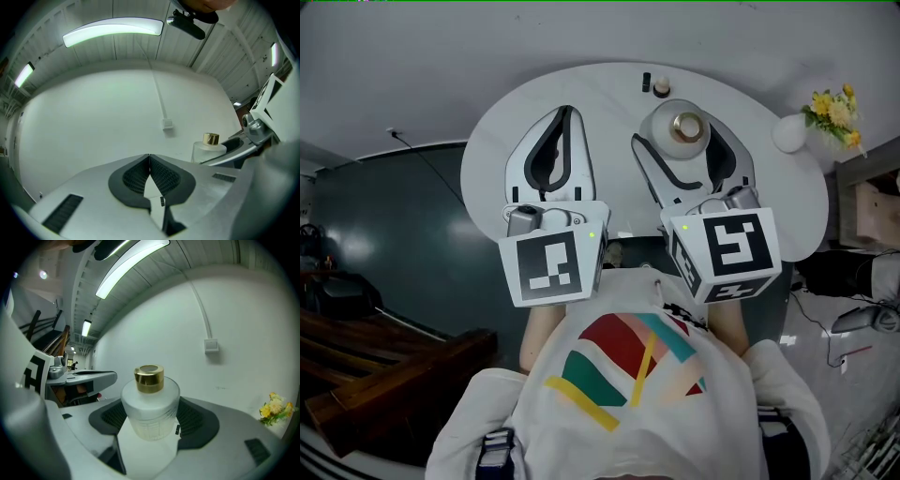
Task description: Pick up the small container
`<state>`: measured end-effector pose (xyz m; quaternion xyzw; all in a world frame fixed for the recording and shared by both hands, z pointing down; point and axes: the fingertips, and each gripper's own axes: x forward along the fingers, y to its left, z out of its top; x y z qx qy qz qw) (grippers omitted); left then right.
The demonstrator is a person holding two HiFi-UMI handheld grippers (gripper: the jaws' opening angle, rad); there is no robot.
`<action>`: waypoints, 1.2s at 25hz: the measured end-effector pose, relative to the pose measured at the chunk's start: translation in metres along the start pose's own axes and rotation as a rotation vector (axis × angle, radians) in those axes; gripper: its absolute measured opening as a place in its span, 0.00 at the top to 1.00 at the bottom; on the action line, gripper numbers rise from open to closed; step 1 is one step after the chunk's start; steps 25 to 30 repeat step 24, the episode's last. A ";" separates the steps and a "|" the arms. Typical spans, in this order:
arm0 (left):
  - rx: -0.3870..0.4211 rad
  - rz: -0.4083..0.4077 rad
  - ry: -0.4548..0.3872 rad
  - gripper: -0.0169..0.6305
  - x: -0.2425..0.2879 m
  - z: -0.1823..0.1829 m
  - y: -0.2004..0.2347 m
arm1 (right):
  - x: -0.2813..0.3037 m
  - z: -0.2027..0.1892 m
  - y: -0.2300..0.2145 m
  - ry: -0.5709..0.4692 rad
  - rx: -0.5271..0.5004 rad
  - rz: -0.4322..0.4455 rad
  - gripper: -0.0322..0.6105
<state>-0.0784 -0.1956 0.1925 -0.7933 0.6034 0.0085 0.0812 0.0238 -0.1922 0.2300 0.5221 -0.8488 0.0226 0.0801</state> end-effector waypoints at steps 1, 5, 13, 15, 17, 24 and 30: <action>0.000 0.000 -0.001 0.95 0.000 0.000 0.000 | 0.000 -0.001 0.000 0.002 0.000 0.002 0.43; -0.001 0.003 -0.002 0.95 -0.001 0.002 0.002 | 0.002 -0.002 0.002 0.012 -0.005 -0.001 0.43; -0.004 0.003 0.006 0.95 0.002 0.000 0.005 | 0.005 -0.004 -0.001 0.020 0.007 0.000 0.43; -0.003 0.002 0.006 0.95 0.002 0.000 0.006 | 0.006 -0.005 0.000 0.023 0.008 0.002 0.43; -0.003 0.002 0.007 0.95 0.003 -0.001 0.006 | 0.007 -0.005 0.000 0.025 0.005 0.005 0.43; -0.005 -0.008 0.020 0.95 0.007 -0.007 0.003 | 0.009 -0.006 -0.005 0.025 0.006 0.002 0.43; -0.005 -0.008 0.020 0.95 0.007 -0.007 0.003 | 0.009 -0.006 -0.005 0.025 0.006 0.002 0.43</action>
